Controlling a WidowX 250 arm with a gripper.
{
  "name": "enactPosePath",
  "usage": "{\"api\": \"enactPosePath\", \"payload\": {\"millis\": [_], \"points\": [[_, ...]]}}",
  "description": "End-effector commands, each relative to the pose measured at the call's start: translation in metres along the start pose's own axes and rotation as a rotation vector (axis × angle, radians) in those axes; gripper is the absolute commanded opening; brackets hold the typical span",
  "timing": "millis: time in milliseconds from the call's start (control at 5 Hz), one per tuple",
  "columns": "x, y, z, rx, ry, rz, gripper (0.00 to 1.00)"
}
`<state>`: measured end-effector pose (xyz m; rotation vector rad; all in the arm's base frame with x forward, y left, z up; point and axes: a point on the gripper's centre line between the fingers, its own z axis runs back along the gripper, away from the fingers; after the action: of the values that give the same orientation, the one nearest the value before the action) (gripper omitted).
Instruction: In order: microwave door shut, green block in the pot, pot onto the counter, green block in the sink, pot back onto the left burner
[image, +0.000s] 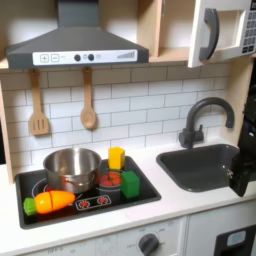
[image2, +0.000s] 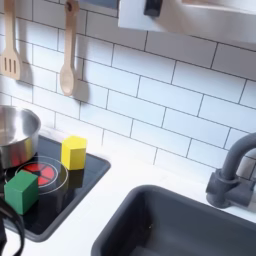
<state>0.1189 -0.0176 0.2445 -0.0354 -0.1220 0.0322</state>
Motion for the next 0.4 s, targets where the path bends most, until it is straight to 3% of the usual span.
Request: {"api": "enactPosePath", "payload": {"millis": [0,200], "points": [[0.0,0.0,0.0,0.0,0.0,0.002,1.0],[0.013,0.01,-0.007,0.018,-0.002,0.017,1.0]]}}
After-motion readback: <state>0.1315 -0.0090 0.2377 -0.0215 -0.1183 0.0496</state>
